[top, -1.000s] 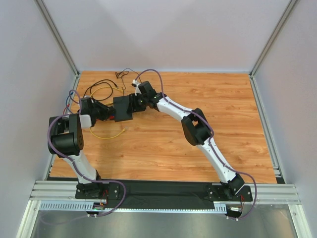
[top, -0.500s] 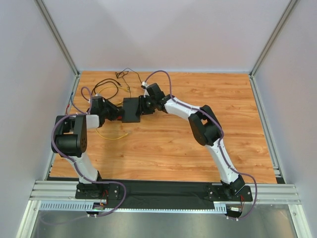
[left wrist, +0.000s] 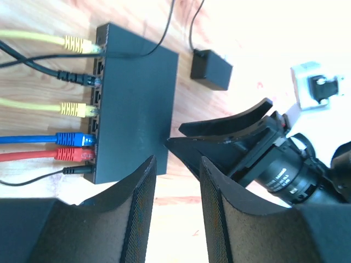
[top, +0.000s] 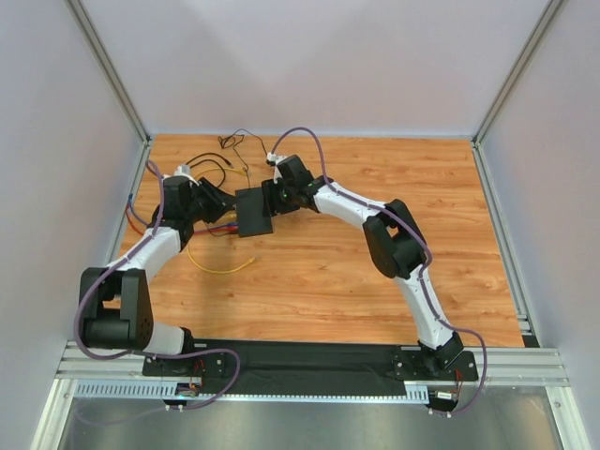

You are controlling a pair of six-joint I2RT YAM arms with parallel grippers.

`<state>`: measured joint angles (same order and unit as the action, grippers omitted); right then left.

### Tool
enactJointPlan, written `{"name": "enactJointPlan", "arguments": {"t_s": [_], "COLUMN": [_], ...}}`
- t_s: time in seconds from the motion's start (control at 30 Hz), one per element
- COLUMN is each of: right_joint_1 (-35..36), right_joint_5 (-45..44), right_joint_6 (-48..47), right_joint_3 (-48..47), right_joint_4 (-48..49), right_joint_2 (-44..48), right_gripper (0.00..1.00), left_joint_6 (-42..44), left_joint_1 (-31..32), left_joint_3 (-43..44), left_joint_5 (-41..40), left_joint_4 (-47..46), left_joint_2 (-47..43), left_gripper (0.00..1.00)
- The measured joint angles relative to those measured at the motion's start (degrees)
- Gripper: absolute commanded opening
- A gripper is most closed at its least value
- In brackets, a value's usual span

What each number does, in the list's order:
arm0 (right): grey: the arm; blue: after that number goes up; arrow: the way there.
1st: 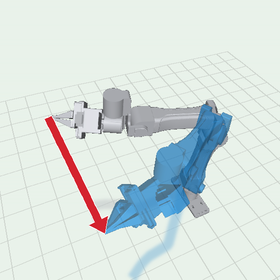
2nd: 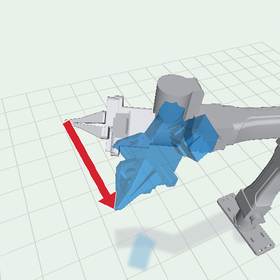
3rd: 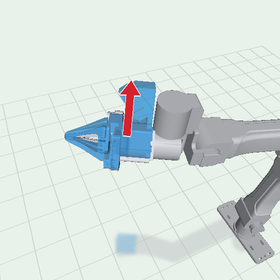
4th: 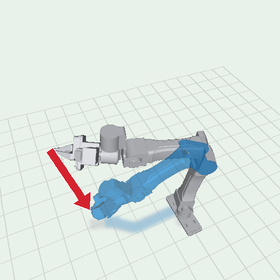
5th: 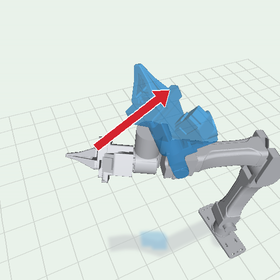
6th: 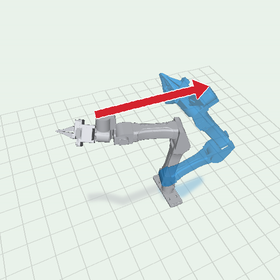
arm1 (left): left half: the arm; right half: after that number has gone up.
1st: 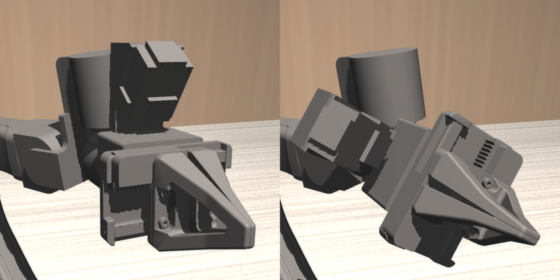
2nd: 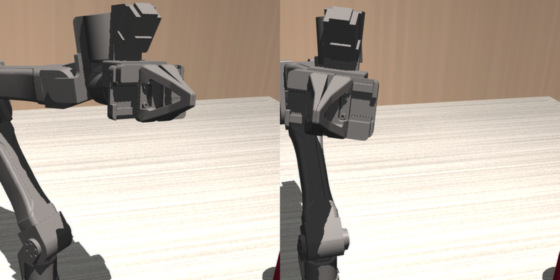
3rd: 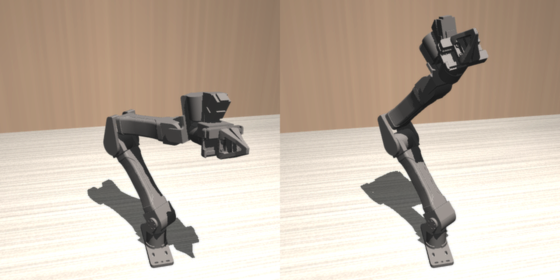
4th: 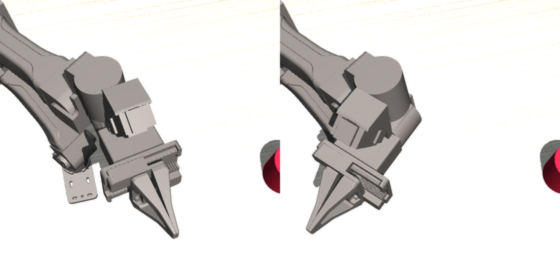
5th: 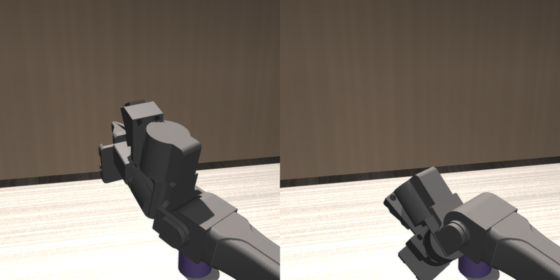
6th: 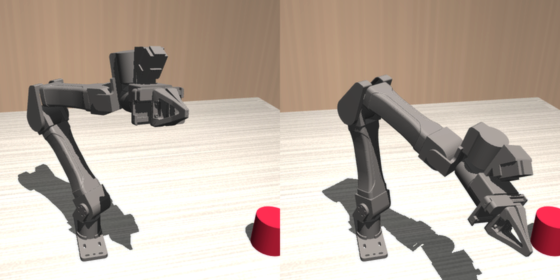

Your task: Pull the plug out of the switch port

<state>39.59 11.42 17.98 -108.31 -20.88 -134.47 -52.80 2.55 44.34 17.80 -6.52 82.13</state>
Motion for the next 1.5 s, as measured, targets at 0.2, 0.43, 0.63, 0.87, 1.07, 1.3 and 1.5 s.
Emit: {"name": "enactJointPlan", "arguments": {"t_s": [0.2, 0.43, 0.63, 0.87, 1.07, 1.3, 1.5], "right_joint_1": [-0.04, 0.26, 0.57, 0.66, 0.66, 0.66, 0.66], "right_joint_5": [1.05, 8.02, 12.02, 13.18, 13.16, 12.98, 12.87], "right_joint_6": [-2.05, -3.02, -2.40, -1.05, 0.85, 1.70, 1.73], "right_joint_3": [1.86, -2.01, -7.58, -9.88, -9.77, -9.70, -9.70], "right_joint_4": [1.53, 2.36, 2.12, -0.31, -0.11, -0.09, -0.09], "right_joint_2": [2.58, 1.20, -2.95, -7.50, -7.56, -7.56, -7.56], "right_gripper": [0.42, 0.22, 0.10, 0.04, 0.04, 0.04, 0.04], "left_joint_6": [0.50, -1.99, -6.03, -12.20, -18.75, -24.44, -27.54], "left_joint_1": [-0.35, -1.57, -1.86, -1.90, -1.90, -1.90, -1.90], "left_joint_3": [0.26, -5.79, -9.42, -13.57, -20.26, -25.18, -26.01], "left_joint_5": [-1.18, -0.50, -0.04, 0.52, -0.42, -3.39, -5.77], "left_joint_4": [3.45, 4.00, 2.73, -5.88, -15.15, -24.96, -33.05], "left_joint_2": [-3.87, -4.11, -3.21, 0.68, 3.50, 5.14, 8.35], "left_gripper": [0.45, 0.38, 0.34, 0.30, 0.29, 0.34, 0.39]}}
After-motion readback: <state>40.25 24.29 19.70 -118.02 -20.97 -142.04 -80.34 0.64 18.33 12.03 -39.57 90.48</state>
